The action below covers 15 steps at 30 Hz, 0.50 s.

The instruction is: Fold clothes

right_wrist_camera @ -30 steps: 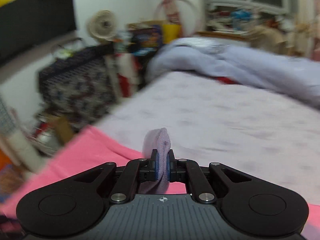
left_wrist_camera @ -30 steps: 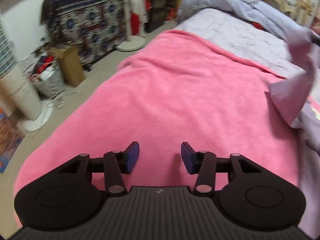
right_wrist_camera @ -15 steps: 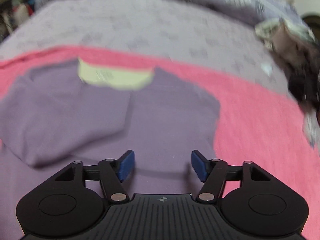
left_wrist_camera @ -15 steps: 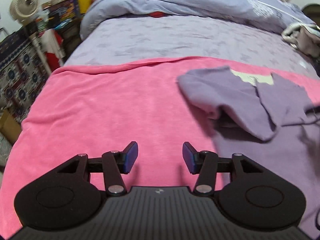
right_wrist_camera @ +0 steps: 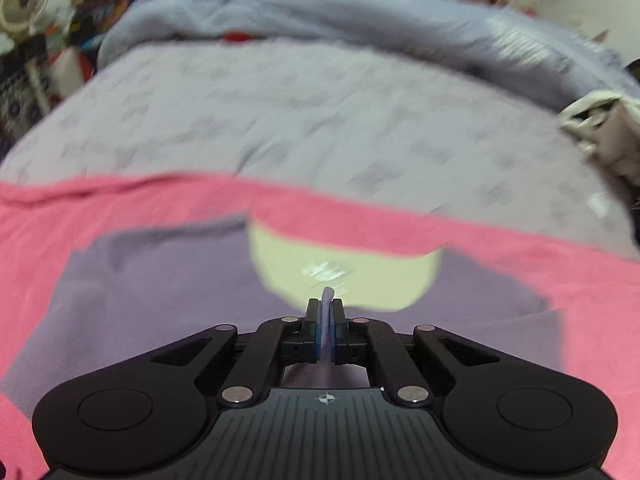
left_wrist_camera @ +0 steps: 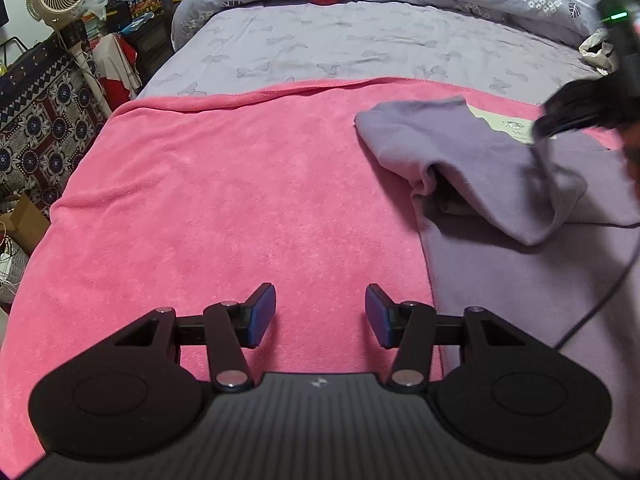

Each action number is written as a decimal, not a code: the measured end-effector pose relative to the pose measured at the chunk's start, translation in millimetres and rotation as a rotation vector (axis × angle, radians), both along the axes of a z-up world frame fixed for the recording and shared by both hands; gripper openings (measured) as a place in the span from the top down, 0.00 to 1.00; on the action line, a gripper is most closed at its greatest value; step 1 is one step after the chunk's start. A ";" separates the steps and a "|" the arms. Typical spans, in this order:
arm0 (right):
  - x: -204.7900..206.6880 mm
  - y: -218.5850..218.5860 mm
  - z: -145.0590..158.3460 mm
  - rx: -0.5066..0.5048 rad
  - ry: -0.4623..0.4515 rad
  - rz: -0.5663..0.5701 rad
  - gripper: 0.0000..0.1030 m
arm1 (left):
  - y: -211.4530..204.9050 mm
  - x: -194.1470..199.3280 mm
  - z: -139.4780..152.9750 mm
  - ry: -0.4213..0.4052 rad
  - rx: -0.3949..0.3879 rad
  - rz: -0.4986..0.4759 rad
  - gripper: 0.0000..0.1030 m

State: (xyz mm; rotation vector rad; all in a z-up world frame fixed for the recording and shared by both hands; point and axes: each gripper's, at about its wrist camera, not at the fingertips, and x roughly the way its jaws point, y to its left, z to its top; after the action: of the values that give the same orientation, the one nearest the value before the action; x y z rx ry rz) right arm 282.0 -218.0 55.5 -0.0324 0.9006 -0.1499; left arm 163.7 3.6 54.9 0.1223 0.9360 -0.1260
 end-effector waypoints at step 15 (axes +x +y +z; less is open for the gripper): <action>-133.1 -95.9 -6.8 0.027 0.217 -0.243 0.94 | -15.0 11.6 -4.5 0.002 0.036 -0.050 0.42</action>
State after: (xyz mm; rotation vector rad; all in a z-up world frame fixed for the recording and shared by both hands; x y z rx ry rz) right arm 148.9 -313.9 48.7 0.0875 1.1224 -0.3659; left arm 175.3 -11.4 50.4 0.1790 0.9376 -0.1550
